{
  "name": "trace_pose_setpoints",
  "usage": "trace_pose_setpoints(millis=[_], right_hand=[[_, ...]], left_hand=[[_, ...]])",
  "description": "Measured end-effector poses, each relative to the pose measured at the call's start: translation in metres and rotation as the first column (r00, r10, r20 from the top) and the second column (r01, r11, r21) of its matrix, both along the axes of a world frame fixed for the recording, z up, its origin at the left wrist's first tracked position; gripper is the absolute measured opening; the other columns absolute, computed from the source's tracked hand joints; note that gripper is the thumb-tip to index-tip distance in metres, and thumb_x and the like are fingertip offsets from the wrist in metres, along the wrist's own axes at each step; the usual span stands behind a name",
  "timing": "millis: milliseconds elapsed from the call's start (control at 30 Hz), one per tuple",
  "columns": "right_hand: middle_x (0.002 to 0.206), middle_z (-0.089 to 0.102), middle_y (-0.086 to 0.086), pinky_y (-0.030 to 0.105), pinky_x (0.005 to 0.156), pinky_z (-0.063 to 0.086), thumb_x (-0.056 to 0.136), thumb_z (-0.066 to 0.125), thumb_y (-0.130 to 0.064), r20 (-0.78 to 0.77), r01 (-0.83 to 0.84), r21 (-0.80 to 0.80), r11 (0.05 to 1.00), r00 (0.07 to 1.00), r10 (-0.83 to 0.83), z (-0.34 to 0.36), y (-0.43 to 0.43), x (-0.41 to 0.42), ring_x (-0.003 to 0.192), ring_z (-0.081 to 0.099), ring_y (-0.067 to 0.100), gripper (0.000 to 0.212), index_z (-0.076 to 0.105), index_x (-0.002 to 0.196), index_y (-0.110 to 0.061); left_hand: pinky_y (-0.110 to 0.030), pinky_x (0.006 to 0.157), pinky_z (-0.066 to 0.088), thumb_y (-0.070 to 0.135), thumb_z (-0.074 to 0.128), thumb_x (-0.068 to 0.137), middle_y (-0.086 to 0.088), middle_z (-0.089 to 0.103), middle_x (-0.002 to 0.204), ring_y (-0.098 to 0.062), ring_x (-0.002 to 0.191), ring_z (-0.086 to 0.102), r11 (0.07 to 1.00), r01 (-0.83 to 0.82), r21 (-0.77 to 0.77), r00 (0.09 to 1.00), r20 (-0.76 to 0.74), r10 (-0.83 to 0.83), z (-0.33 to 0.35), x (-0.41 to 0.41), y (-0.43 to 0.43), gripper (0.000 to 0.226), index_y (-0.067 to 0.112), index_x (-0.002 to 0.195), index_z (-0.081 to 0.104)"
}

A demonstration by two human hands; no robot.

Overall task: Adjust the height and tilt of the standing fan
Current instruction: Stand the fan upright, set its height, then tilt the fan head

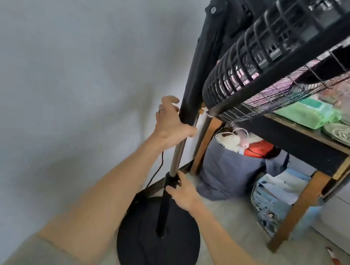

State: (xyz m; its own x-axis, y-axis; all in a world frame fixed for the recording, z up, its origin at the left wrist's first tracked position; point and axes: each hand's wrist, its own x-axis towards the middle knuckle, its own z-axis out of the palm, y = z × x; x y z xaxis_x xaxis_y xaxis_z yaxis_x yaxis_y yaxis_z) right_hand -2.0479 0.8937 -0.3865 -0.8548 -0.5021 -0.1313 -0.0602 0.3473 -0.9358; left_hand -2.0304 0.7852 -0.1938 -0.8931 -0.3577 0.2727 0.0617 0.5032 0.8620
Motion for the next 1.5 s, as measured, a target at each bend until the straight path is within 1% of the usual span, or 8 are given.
trace_pose_setpoints(millis=[133, 400, 567, 700, 1000, 1133, 1300, 1500], right_hand=[[0.129, 0.062, -0.004, 0.032, 0.104, 0.047, 0.096, 0.064, -0.02, -0.071, 0.003, 0.053, 0.999, 0.997, 0.001, -0.015, 0.0, -0.007, 0.12, 0.058, 0.018, 0.053, 0.044, 0.146, -0.024], [0.106, 0.061, -0.009, 0.022, 0.07, 0.046, 0.08, 0.077, -0.044, -0.223, 0.253, 0.014, 0.967, 0.944, -0.244, -0.043, -0.001, -0.016, 0.093, 0.06, 0.012, 0.037, 0.053, 0.105, -0.032], [0.152, 0.041, -0.004, 0.02, 0.108, 0.031, 0.096, 0.065, -0.033, -0.151, 0.135, 0.015, 0.991, 0.98, -0.131, -0.048, -0.003, -0.019, 0.141, 0.04, 0.016, 0.072, 0.029, 0.157, -0.02], [0.118, 0.061, -0.008, 0.001, 0.077, 0.039, 0.097, 0.065, -0.023, -0.17, 0.063, 0.019, 0.998, 0.984, -0.059, -0.042, 0.006, -0.024, 0.12, 0.06, 0.02, 0.048, 0.05, 0.142, -0.023], [0.099, 0.045, -0.008, 0.026, 0.064, 0.038, 0.072, 0.082, -0.053, -0.408, 0.172, 0.164, 0.971, 0.908, -0.092, -0.034, 0.0, -0.035, 0.078, 0.05, 0.011, 0.055, 0.05, 0.101, -0.019], [0.123, 0.06, -0.004, 0.028, 0.089, 0.051, 0.076, 0.081, -0.028, -0.227, -0.045, 0.036, 0.998, 0.973, 0.052, -0.027, 0.004, -0.042, 0.107, 0.061, 0.016, 0.062, 0.057, 0.133, -0.024], [0.089, 0.064, -0.009, 0.022, 0.054, 0.038, 0.062, 0.084, -0.051, -0.295, 0.09, 0.225, 0.97, 0.955, -0.02, -0.01, 0.0, -0.041, 0.08, 0.059, 0.012, 0.045, 0.055, 0.089, -0.031], [0.098, 0.064, -0.003, 0.019, 0.062, 0.04, 0.077, 0.079, -0.031, -0.28, -0.068, 0.222, 0.973, 0.951, 0.131, -0.009, -0.002, -0.039, 0.094, 0.062, 0.022, 0.036, 0.058, 0.106, -0.023]], left_hand=[[-0.012, 0.054, 0.046, 0.021, 0.082, 0.062, 0.007, 0.069, 0.092, 0.002, 0.073, 0.066, 0.998, 0.019, 0.063, 1.0, -0.002, -0.019, 0.011, -0.022, -0.001, 0.063, 0.022, 0.117, 0.05], [-0.033, 0.058, 0.058, 0.021, 0.075, 0.059, 0.002, 0.064, 0.074, -0.01, 0.053, 0.058, 0.932, -0.056, 0.357, 0.994, -0.064, 0.085, -0.029, -0.045, 0.014, 0.035, 0.021, 0.092, 0.063], [-0.026, 0.054, 0.051, 0.017, 0.074, 0.066, -0.003, 0.062, 0.072, -0.016, 0.055, 0.057, 0.935, -0.082, 0.346, 0.99, -0.084, 0.118, -0.028, -0.053, 0.013, 0.033, 0.016, 0.098, 0.064], [-0.025, 0.053, 0.052, 0.015, 0.073, 0.067, 0.001, 0.06, 0.065, -0.017, 0.054, 0.056, 0.941, -0.086, 0.328, 0.992, -0.064, 0.113, -0.027, -0.05, 0.011, 0.027, 0.016, 0.093, 0.065], [-0.035, 0.058, 0.057, 0.017, 0.074, 0.062, 0.003, 0.061, 0.069, -0.011, 0.049, 0.055, 0.948, -0.075, 0.308, 0.99, -0.088, 0.106, -0.031, -0.055, 0.012, 0.029, 0.017, 0.089, 0.064], [-0.036, 0.059, 0.057, 0.014, 0.072, 0.066, 0.004, 0.059, 0.067, -0.012, 0.05, 0.054, 0.958, -0.068, 0.279, 0.991, -0.09, 0.096, -0.031, -0.054, 0.011, 0.028, 0.013, 0.092, 0.064], [-0.032, 0.058, 0.056, 0.008, 0.072, 0.071, 0.006, 0.058, 0.064, -0.014, 0.053, 0.053, 0.957, -0.064, 0.284, 0.988, -0.115, 0.101, -0.028, -0.046, 0.012, 0.019, 0.017, 0.086, 0.064], [-0.032, 0.057, 0.055, 0.011, 0.071, 0.068, 0.003, 0.058, 0.068, -0.014, 0.053, 0.052, 0.954, -0.079, 0.291, 0.987, -0.114, 0.117, -0.031, -0.044, 0.015, 0.022, 0.016, 0.089, 0.063]])
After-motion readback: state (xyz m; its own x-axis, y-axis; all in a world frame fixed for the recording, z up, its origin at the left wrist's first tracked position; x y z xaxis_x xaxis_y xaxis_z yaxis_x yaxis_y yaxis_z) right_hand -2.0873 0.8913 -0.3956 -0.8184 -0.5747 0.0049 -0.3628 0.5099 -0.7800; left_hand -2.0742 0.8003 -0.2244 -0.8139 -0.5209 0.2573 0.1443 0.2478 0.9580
